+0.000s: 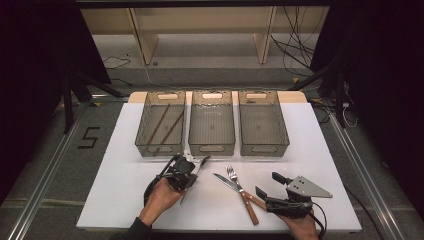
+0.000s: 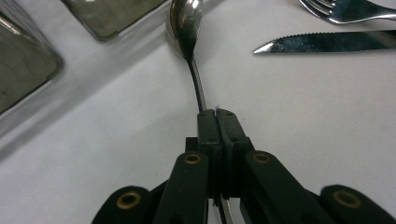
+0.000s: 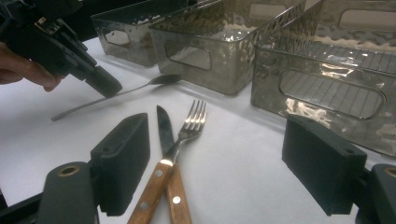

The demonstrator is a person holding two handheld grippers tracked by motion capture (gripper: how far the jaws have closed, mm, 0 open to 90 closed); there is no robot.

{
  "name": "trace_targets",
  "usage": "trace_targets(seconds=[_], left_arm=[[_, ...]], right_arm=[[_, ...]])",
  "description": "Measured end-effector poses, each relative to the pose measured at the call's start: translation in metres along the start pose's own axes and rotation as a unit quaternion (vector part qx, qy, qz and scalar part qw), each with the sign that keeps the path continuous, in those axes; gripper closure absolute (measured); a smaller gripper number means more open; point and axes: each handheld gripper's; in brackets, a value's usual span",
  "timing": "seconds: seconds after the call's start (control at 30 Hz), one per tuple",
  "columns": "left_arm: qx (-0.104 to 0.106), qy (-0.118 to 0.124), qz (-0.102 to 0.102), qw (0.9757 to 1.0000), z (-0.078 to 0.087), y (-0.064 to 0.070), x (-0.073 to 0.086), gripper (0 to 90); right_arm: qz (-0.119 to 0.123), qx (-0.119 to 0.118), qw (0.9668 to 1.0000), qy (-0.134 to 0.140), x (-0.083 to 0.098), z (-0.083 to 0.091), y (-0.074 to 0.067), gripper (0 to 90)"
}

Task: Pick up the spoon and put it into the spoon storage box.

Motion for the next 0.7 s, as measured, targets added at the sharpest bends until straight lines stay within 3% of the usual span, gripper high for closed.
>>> trace_targets(seconds=[0.33, 0.47, 0.7], left_arm=[[0.006, 0.004, 0.011, 0.9999, 0.0015, -0.0068, 0.0008, 89.4], [-0.006, 0.002, 0.004, 1.0000, 0.0024, -0.0076, 0.0007, 89.6], [-0.001, 0.000, 0.007, 1.0000, 0.0038, -0.0097, 0.0011, 89.8]], right_arm=[[-0.001, 0.000, 1.0000, 0.000, -0.0001, 0.0001, 0.0001, 24.2], [-0.001, 0.000, 1.0000, 0.000, -0.0002, 0.0002, 0.0000, 24.2], [-0.002, 0.000, 1.0000, 0.001, -0.0004, 0.0004, 0.0003, 24.2]])
Point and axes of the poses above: each handheld gripper's, and its own axes: z roughly backward along the jaws, x roughly out of its underside, y roughly to its right, and after that the axes turned 7 degrees about x, right-handed
